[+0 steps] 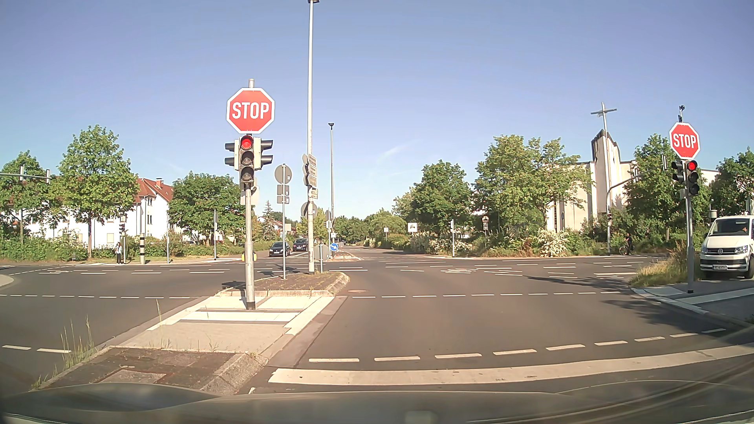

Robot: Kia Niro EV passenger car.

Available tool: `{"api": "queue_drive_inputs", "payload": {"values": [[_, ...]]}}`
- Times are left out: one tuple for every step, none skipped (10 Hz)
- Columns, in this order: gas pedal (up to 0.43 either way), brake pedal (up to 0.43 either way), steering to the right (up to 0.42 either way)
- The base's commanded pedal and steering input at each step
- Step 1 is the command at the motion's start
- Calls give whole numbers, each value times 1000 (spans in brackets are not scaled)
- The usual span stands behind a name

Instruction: Follow the waypoints while adhering to traffic rules and regulations

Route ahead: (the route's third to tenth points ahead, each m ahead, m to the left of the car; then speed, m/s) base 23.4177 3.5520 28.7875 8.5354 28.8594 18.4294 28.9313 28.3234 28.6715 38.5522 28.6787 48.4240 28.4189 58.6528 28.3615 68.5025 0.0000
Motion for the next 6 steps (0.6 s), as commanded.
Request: {"api": "queue_drive_inputs", "payload": {"values": [[0,305,12],[0,305,12],[0,305,12],[0,305,12],[0,305,12],[0,305,12]]}}
